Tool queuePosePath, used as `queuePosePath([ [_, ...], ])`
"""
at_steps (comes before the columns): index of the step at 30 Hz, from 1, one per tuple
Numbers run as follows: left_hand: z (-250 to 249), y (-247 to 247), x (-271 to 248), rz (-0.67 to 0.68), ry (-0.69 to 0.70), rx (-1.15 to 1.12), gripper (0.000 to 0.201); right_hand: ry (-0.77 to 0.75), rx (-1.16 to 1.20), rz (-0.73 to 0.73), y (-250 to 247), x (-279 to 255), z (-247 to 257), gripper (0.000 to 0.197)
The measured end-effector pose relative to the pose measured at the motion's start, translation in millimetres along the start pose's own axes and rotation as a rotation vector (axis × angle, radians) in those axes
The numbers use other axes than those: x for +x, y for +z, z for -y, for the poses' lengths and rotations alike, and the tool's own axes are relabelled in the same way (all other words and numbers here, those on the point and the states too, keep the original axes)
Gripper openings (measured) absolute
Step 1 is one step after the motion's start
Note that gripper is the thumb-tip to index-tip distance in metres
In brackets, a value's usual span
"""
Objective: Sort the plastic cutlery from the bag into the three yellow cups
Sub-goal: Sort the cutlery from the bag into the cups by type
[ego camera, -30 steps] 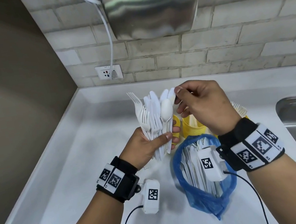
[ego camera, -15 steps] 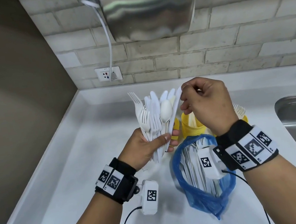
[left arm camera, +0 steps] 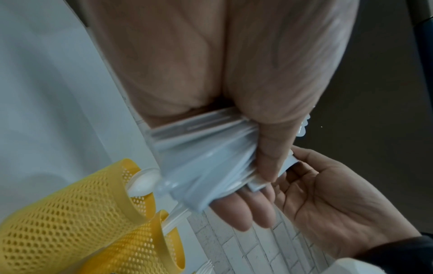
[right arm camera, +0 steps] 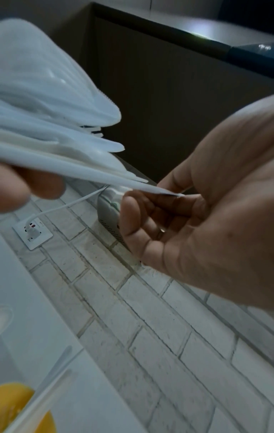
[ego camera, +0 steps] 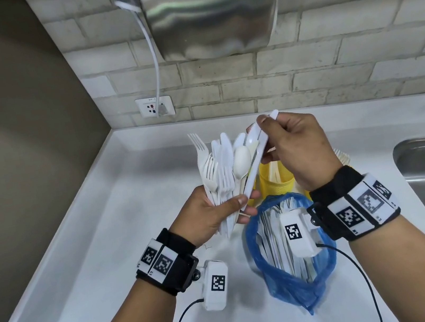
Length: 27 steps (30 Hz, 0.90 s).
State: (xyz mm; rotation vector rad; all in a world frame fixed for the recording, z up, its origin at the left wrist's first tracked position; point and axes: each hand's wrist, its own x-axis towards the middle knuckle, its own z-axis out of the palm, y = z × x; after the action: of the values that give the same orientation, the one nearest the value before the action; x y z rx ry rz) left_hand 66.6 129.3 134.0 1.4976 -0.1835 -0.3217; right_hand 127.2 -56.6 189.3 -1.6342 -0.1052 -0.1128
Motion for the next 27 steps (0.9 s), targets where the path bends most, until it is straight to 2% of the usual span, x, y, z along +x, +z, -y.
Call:
queuePosePath([
  [4, -2.1, 1.5, 0.1, 0.008, 0.005, 0.011, 0.025, 0.063, 0.003, 0.168, 1.8, -4.9, -1.7, 0.038],
  [6, -2.5, 1.6, 0.0, 0.016, 0.007, 0.002, 0.025, 0.060, 0.026, 0.172, 1.0, -4.3, -3.2, 0.040],
  [12, -0.6, -1.0, 2.0, -0.009, 0.027, -0.037, 0.024, 0.139, 0.392, 0.053, -3.5, 1.5, 1.8, 0.043],
  [16, 1.7, -2.2, 3.1, -0.010, 0.028, -0.101, 0.025, 0.155, 0.688, -0.127, -9.4, 9.0, 9.5, 0.045],
  [18, 2.6, -2.2, 3.2, -0.016, 0.029, -0.107, 0.024, 0.097, 0.606, -0.227, -13.1, 11.6, 12.8, 0.039],
  [20, 2.6, -1.4, 3.3, -0.016, 0.029, -0.102, 0.025, 0.017, 0.393, -0.222, -13.9, 11.4, 10.9, 0.028],
  [23, 2.0, 0.6, 4.6, -0.009, 0.037, -0.121, 0.025, -0.011, 0.117, -0.062, -10.1, 3.8, 2.4, 0.021],
  [25, 1.5, 2.2, 5.6, -0.013, 0.039, -0.126, 0.025, 0.018, 0.053, 0.054, -8.8, -2.0, -1.9, 0.020],
  [27, 0.6, 3.8, 6.5, -0.012, 0.039, -0.126, 0.025, -0.033, -0.027, 0.130, -7.5, -6.1, -4.1, 0.017],
])
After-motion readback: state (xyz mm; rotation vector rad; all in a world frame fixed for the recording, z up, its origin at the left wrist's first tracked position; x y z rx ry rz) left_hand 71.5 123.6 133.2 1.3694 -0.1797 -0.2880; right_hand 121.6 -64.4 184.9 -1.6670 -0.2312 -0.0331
